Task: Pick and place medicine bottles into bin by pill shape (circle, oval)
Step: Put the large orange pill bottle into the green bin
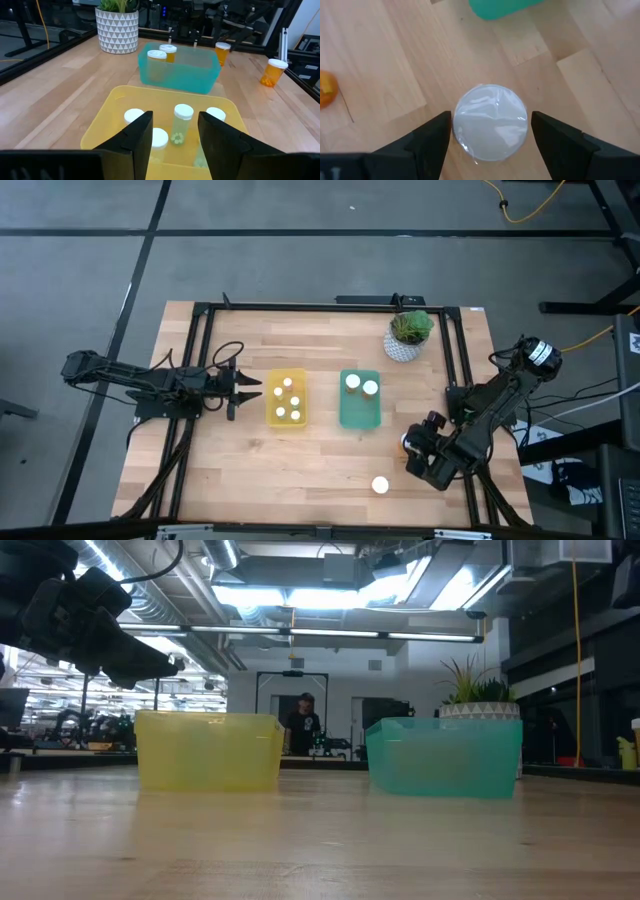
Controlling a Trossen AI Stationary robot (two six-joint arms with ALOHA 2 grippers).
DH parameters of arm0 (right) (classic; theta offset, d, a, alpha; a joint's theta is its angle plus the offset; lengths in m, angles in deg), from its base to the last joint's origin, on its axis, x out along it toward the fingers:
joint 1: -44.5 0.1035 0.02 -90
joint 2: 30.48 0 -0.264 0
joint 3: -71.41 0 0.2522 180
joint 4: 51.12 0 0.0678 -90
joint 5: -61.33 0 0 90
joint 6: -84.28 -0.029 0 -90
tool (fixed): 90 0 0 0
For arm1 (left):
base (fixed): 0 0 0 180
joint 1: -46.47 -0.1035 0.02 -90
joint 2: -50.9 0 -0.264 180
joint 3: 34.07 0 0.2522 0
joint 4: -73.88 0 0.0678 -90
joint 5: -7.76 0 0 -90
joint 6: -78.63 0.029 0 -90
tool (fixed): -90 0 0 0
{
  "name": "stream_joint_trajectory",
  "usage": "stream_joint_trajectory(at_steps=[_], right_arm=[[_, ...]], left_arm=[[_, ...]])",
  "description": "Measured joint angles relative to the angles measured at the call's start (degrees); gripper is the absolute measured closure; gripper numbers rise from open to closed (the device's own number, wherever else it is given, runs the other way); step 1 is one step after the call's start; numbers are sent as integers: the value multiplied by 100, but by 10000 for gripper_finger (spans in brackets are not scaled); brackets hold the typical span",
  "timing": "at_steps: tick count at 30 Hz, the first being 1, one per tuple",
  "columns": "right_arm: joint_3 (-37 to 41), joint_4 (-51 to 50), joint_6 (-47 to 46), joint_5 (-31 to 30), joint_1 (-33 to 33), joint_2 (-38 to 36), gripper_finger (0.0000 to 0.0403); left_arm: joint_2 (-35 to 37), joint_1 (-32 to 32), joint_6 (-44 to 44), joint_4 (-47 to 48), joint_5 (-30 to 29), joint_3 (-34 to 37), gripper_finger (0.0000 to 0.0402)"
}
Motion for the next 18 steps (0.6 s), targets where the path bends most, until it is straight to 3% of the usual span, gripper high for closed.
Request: stream_joint_trajectory(at_steps=[18], right_arm=[[0,358,-20,-7,0,-1,125]], left_arm=[[0,-1,-1,0,-2,-1,252]])
